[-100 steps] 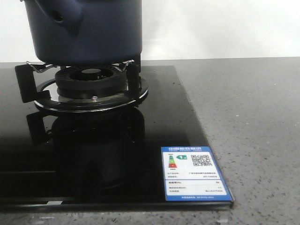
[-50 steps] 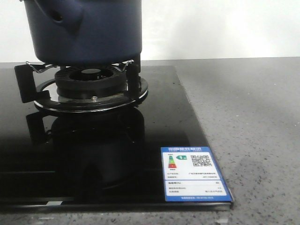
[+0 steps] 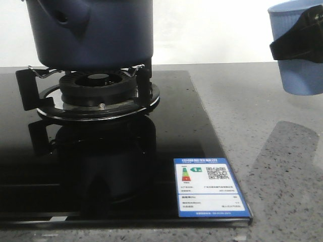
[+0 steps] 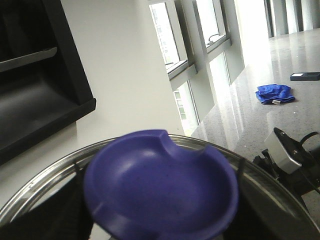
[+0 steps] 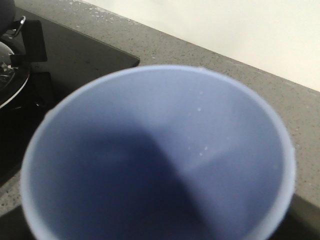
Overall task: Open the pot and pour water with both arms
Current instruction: 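Lower the cup onto the counter and open the right gripper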
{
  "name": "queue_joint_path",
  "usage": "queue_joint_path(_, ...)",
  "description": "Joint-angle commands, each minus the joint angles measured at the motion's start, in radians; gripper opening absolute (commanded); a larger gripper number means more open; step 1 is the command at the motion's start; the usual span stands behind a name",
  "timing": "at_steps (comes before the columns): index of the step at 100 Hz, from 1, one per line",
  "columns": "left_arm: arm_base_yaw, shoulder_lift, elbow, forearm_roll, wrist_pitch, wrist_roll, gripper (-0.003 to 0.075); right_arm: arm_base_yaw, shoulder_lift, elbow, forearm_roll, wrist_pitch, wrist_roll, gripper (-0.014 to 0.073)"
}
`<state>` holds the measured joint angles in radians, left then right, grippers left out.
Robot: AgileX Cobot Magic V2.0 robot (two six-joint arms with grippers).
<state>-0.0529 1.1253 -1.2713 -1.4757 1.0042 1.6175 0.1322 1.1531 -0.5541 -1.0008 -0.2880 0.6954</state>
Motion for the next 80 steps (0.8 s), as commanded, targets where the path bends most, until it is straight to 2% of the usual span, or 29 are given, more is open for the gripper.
queue_joint_path(1, -0.001, -0.008, -0.033, -0.096, -0.006, -0.01, 0.0231, -0.009, -0.021, -0.037, 0.009, -0.05, 0.002, 0.0666)
queue_joint_path(30, -0.001, 0.011, -0.033, -0.094, 0.005, -0.01, 0.0231, -0.009, -0.108, -0.075, 0.009, -0.075, 0.004, 0.0664)
queue_joint_path(54, -0.001, 0.136, -0.033, -0.094, 0.023, -0.01, 0.0231, -0.007, -0.267, -0.14, 0.009, -0.093, 0.005, 0.0647)
queue_joint_path(59, -0.001, 0.175, -0.033, -0.094, 0.041, -0.01, 0.0231, -0.007, -0.3, -0.135, 0.009, -0.093, 0.008, 0.0589)
queue_joint_path(66, -0.012, 0.226, -0.033, -0.094, 0.066, -0.01, 0.0231, -0.007, -0.353, -0.132, 0.009, -0.093, 0.033, 0.0421)
queue_joint_path(80, -0.057, 0.3, -0.033, -0.094, 0.043, 0.0, 0.0231, -0.007, -0.46, -0.127, 0.009, -0.091, 0.038, -0.0074)
